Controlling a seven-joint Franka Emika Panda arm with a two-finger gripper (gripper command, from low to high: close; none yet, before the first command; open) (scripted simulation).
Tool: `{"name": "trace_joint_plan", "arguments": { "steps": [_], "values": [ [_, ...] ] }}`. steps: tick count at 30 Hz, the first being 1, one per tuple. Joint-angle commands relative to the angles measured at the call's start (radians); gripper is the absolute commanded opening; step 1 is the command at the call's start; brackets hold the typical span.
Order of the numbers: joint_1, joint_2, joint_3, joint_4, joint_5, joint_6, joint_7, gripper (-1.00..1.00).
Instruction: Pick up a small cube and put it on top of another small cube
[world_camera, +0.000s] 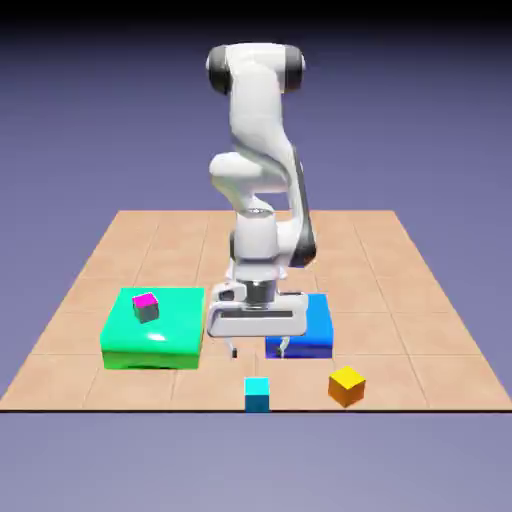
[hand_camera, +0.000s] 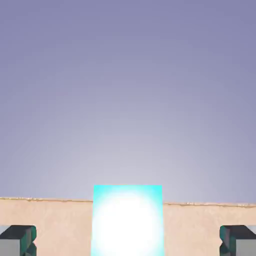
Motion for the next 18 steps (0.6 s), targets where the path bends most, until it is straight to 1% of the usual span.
{"name": "trace_joint_plan", "arguments": {
  "steps": [1,7,8,9,10,16,18],
  "values": [
    [0.0,0.0,0.0,0.0,0.0,0.0,0.0,0.0],
    [0.007,0.217,-0.007,0.097,-0.002,0.12,0.001,0.0],
    [0.007,0.222,-0.007,0.1,-0.002,0.123,0.001,0.0],
    [0.007,0.222,-0.007,0.1,-0.002,0.123,0.001,-1.0],
    [0.007,0.222,-0.007,0.1,-0.002,0.123,0.001,-1.0],
    [0.0,0.005,0.0,0.002,0.0,0.003,0.0,-1.0],
    [0.013,-0.017,0.033,0.006,-0.056,-0.027,0.081,-1.0]
  ]
}}
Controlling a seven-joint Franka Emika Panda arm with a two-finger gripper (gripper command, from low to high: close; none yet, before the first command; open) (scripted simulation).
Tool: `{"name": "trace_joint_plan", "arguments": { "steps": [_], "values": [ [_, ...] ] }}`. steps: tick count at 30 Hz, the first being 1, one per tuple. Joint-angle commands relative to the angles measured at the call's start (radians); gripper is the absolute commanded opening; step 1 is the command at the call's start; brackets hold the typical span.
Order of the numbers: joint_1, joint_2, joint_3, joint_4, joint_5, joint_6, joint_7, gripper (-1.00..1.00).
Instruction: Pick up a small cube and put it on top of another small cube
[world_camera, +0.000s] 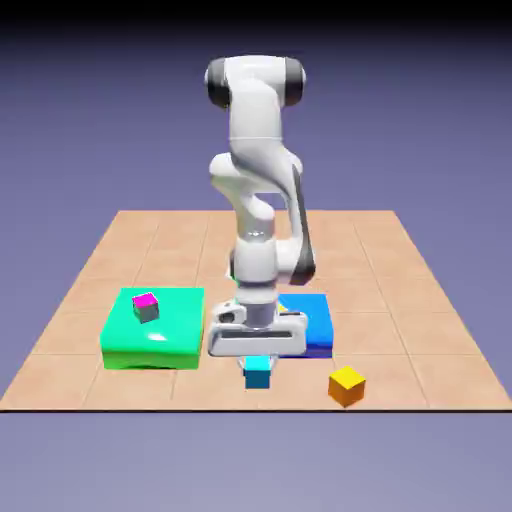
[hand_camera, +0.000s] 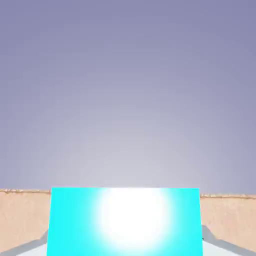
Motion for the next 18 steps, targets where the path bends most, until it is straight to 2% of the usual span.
{"name": "trace_joint_plan", "arguments": {
  "steps": [1,11,13,18],
  "values": [
    [0.007,-0.009,0.018,0.003,-0.029,-0.015,0.043,-1.0],
    [0.077,-0.103,0.195,0.034,-0.33,-0.16,0.478,-1.0],
    [0.079,-0.105,0.201,0.035,-0.339,-0.164,0.49,-1.0],
    [0.21,0.076,0.038,0.107,-0.48,-0.05,0.613,-1.0]
  ]
}}
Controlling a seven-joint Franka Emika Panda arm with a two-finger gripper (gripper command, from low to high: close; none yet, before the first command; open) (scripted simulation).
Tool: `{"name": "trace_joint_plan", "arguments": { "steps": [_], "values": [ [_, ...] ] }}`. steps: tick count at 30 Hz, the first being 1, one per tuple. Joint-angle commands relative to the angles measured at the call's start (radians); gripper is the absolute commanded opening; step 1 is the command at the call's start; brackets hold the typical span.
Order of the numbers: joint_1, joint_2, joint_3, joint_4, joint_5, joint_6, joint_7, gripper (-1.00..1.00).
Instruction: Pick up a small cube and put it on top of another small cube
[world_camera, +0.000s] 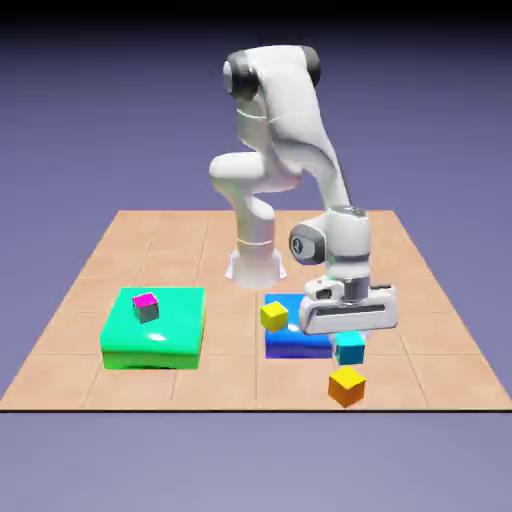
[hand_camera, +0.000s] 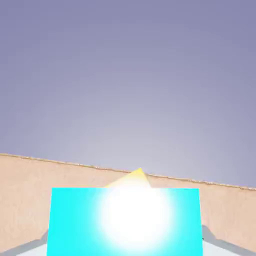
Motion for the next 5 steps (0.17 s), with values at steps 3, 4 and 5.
{"name": "trace_joint_plan", "arguments": {
  "steps": [3,4,5],
  "values": [
    [0.017,0.024,-0.021,0.01,-0.018,0.014,0.015,1.0],
    [-0.009,-0.012,0.011,-0.005,0.01,-0.008,-0.009,1.0],
    [-0.035,-0.049,0.044,-0.019,0.039,-0.031,-0.034,1.0]
  ]
}}
